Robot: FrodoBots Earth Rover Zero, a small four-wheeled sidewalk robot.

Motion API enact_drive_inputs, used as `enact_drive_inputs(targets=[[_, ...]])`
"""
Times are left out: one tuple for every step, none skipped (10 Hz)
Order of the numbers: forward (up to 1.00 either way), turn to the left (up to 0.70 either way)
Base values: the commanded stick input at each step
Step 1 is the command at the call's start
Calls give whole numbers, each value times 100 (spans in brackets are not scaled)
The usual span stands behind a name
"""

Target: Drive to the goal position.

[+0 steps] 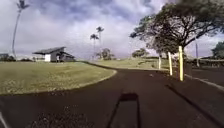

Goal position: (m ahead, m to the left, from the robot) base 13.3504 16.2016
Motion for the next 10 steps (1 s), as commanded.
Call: enact_drive_inputs(targets=[[70, 0], [70, 0], [70, 0], [70, 0], [70, 0], [70, 0], [70, 0], [70, 0], [70, 0], [70, 0]])
